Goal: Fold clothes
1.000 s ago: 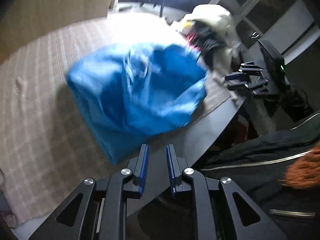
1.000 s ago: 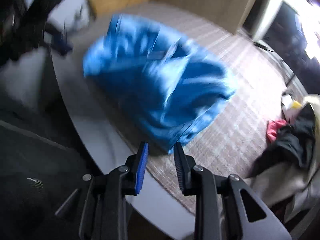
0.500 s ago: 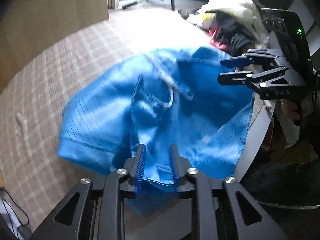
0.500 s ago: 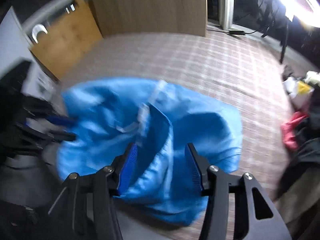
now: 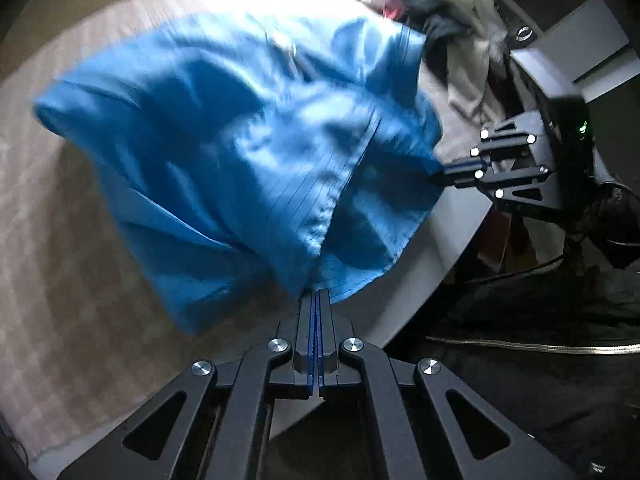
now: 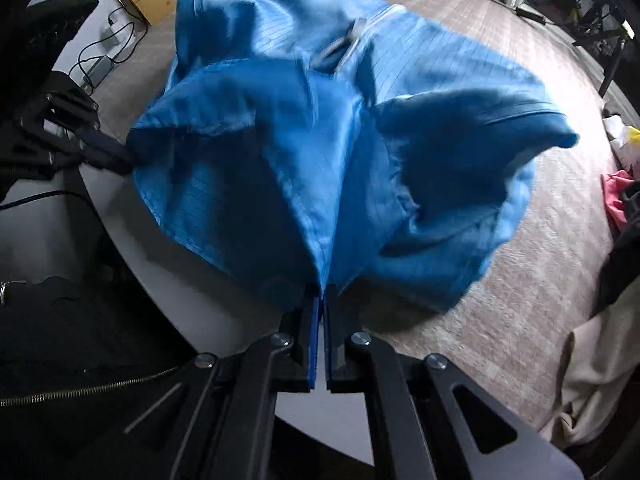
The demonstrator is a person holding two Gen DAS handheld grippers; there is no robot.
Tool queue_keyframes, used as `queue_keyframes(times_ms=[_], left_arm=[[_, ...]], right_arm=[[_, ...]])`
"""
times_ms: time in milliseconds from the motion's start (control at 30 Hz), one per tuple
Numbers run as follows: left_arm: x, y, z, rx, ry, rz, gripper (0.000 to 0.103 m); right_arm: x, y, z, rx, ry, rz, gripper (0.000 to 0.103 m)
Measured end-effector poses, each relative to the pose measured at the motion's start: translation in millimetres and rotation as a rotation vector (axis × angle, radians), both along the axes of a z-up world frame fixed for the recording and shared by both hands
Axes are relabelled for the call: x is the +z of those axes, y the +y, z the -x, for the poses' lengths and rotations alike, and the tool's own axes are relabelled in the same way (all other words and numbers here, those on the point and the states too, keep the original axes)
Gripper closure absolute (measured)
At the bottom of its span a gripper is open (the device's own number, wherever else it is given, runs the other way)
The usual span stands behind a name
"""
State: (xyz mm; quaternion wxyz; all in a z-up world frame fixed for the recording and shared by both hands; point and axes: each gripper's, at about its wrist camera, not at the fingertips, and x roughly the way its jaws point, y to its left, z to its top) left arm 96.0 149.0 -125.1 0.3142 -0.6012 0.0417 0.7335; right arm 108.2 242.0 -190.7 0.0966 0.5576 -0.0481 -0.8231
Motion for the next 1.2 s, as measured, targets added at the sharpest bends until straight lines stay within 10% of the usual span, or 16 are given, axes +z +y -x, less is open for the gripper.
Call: queue_keyframes(times_ms=[300, 500, 700, 833, 933, 1000, 1200], left_arm=[[68, 12, 62, 0.011, 0.272, 0.008, 0.089], [41, 7, 130, 0.071, 0.207, 0.023, 0.091], [-46, -22, 130, 0.134, -0.001, 0.114, 0.094], [-5, -40, 100, 0.207, 0.081, 0.016, 0.092], [17, -27, 69, 0.189, 0.094, -0.044, 0.076], [19, -8, 48, 0.148, 0.086, -0.049, 0.069], [-1, 40, 12, 0.087, 0.045, 0.011, 0.066]], right_arm=[[19, 22, -5, -0.023, 0.023, 0.019, 0.098], [31, 66, 68, -0.191, 0.152, 0.039, 0.098], [-59, 80, 67, -0.246, -0.090, -0.008, 0.098], [-32, 88, 43, -0.300, -0.055, 0.002, 0.097], [7, 75, 23, -0.277, 0.001, 0.093, 0.075], [26, 48, 10, -0.200, 0.032, 0.107, 0.038], [0, -30, 1, 0.003, -0.032, -0.069, 0.037]])
